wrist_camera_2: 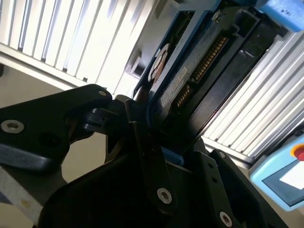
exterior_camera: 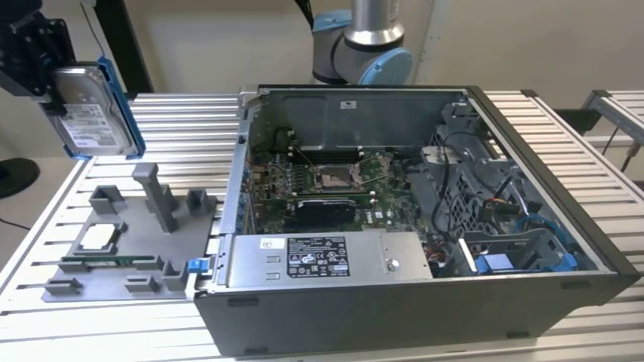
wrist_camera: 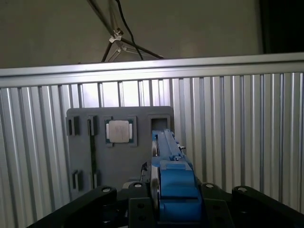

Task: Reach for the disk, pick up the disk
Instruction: 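Pick up the disk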

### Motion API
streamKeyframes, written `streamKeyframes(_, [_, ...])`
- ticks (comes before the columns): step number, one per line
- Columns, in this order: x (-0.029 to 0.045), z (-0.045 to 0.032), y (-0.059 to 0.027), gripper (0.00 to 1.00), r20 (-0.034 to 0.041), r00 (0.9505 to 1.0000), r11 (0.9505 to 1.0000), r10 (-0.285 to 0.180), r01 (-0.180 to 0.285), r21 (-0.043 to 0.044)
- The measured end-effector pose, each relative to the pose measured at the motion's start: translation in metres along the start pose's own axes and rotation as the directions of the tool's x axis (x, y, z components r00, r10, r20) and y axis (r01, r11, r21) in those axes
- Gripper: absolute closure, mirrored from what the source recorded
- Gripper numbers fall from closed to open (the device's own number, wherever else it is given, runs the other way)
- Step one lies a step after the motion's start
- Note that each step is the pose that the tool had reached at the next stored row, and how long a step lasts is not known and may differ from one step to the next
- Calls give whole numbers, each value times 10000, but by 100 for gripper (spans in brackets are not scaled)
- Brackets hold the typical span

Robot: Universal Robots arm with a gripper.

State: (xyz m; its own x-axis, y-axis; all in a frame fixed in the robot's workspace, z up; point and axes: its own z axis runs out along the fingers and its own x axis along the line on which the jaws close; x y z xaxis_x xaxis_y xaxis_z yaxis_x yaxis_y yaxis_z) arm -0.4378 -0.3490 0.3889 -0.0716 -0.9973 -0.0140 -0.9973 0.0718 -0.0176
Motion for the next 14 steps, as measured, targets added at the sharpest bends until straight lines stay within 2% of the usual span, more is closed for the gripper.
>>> streamKeyframes(14, [-2,-154,-3,100,0,10000,10000,0,0,0])
